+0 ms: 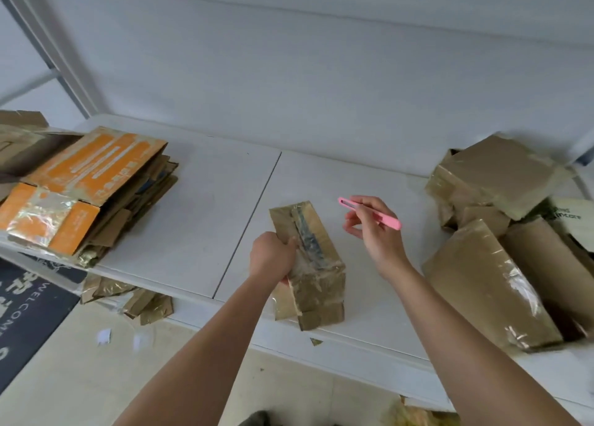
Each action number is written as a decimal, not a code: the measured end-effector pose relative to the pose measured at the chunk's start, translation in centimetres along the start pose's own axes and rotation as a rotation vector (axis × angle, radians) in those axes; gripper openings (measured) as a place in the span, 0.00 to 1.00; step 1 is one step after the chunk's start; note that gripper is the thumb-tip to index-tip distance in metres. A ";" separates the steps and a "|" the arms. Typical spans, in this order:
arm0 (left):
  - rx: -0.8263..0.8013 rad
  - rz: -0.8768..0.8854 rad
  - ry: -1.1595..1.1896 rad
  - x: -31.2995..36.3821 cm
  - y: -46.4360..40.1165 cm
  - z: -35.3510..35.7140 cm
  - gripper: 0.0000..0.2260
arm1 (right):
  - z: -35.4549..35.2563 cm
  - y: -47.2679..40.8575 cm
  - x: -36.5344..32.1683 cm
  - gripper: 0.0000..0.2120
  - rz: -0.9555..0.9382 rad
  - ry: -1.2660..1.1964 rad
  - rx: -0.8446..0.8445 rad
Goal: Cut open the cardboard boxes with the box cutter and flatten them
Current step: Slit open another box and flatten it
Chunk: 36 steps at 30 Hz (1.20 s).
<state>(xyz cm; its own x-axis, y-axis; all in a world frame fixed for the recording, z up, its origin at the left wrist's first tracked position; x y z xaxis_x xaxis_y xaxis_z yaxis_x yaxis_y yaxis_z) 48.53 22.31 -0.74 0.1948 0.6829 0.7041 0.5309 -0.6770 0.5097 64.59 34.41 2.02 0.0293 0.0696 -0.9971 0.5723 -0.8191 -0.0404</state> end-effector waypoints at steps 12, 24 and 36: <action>0.235 -0.076 -0.067 -1.4 0.3 2.0 0.11 | 2.3 2.3 2.6 0.09 -0.097 0.053 -0.275; 0.035 -0.104 0.215 -1.8 1.8 2.6 0.13 | 6.1 -0.9 2.5 0.10 -0.174 0.238 -0.270; -0.288 -0.079 0.497 -2.4 1.5 0.9 0.14 | 6.8 -1.1 3.1 0.06 -0.305 0.429 -0.294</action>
<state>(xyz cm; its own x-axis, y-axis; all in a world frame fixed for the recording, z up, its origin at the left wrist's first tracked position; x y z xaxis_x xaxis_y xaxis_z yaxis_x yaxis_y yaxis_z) 49.61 19.87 -2.12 -0.2841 0.5709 0.7703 0.2685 -0.7239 0.6355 58.50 31.65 -1.47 0.1212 0.5501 -0.8263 0.8076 -0.5386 -0.2402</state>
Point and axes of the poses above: each hand's wrist, its own y-axis away from the middle knuckle, its own z-axis out of the palm, x = y × z, the point moved 3 cm from there along -y, towards the middle knuckle, and after that the axes turned 11 degrees about -x, right-handed, at the moved point
